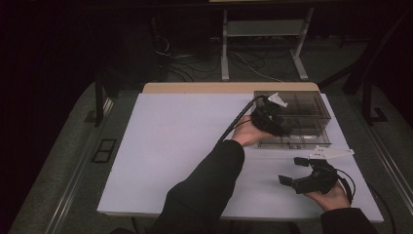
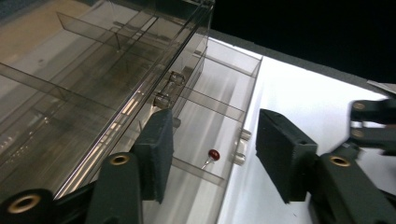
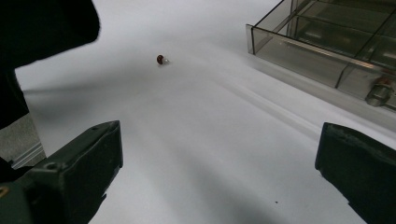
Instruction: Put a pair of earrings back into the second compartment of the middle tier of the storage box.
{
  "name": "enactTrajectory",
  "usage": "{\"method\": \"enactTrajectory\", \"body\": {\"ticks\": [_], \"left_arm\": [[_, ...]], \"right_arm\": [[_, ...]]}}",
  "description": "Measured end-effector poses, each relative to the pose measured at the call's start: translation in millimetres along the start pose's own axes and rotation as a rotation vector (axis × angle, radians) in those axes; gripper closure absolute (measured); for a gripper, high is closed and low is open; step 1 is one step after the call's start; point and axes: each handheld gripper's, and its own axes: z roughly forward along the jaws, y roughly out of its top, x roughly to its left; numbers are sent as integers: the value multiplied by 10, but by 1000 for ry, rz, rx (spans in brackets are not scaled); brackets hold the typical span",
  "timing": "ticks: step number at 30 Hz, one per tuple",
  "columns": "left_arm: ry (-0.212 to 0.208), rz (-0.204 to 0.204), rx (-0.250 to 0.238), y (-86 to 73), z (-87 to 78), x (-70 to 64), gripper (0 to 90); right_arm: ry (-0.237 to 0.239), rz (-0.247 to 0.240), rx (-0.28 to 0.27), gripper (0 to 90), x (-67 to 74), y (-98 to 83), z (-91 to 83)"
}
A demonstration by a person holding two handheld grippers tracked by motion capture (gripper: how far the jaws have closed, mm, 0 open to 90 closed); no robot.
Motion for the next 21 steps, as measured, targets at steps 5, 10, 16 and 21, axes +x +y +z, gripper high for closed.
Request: {"method": "enactTrajectory", "body": {"ticks": [5,10,16,21], "left_arm": [[-9,-12,-19,-26,-189,-10,330],[-15,-47,-26,-73,-340,9,160],[-2,-67,10,-173,-463,47,0],[25,-74,-2,-274,-594,46,0]], "right_arm": [[-5,2,0,3,-4,0,-6],[-4,-2,5,3,-1,0,-2],[-3,-1,-2,3,0,-1,5],[-2,-3,4,3,5,1,7]]}}
